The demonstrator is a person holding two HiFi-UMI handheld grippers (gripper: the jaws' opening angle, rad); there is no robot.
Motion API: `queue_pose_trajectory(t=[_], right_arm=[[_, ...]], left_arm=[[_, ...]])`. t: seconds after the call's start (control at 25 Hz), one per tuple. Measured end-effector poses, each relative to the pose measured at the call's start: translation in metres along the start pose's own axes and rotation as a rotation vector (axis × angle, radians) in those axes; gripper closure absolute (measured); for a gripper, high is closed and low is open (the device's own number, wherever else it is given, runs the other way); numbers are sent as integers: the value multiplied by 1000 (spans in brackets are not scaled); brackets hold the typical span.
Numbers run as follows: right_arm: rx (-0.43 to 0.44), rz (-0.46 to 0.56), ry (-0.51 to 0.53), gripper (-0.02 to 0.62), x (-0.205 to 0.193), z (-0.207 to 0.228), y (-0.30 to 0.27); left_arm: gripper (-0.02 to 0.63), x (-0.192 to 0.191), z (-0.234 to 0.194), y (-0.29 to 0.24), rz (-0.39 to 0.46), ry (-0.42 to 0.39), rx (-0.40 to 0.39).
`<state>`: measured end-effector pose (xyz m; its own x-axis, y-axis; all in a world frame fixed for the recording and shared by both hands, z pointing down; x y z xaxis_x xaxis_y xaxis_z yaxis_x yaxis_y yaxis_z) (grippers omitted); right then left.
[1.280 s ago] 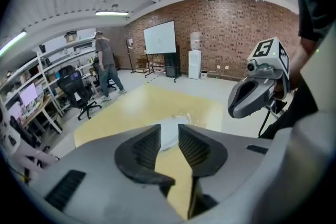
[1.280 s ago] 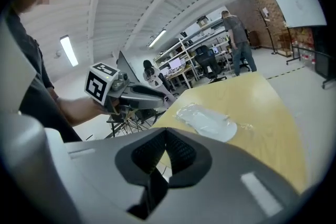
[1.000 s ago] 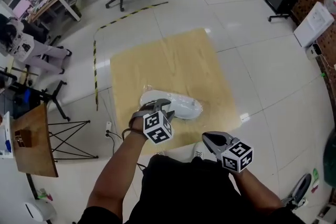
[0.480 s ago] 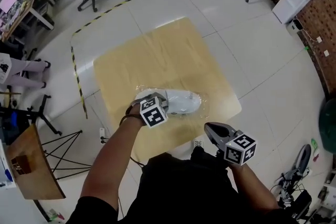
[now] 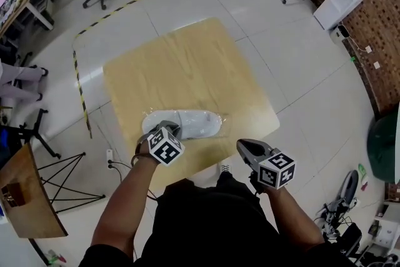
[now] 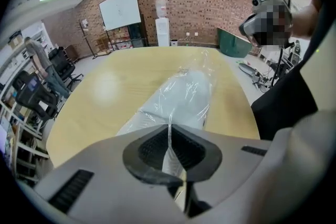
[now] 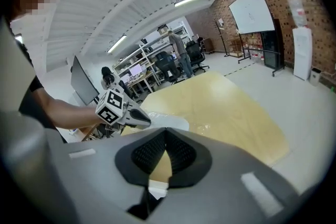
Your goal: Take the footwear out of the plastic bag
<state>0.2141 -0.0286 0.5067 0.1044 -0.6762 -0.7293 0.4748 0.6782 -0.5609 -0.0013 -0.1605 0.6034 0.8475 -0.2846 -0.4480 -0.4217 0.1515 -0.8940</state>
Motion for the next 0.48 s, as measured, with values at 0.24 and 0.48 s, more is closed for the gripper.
queue_pose_trajectory(t=[0.24, 0.48], right_arm=[[-24, -130, 222, 592, -2, 9, -31], [11, -294, 370, 592, -17, 13, -93]], left_arm=[[580, -41, 11, 27, -51, 112, 94], [577, -63, 17, 34, 9, 135, 166]])
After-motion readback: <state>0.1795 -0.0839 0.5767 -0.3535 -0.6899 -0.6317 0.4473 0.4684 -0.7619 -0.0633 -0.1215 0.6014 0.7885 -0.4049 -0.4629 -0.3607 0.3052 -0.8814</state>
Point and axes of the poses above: the fingertips, and each gripper's own axes: y backward along the fingers, z to its right, x out of its top, the point moved 6 cm from there along y, backward along the fingers, and after that the axes turned 4 degrees about y, right-handed, at the moved point
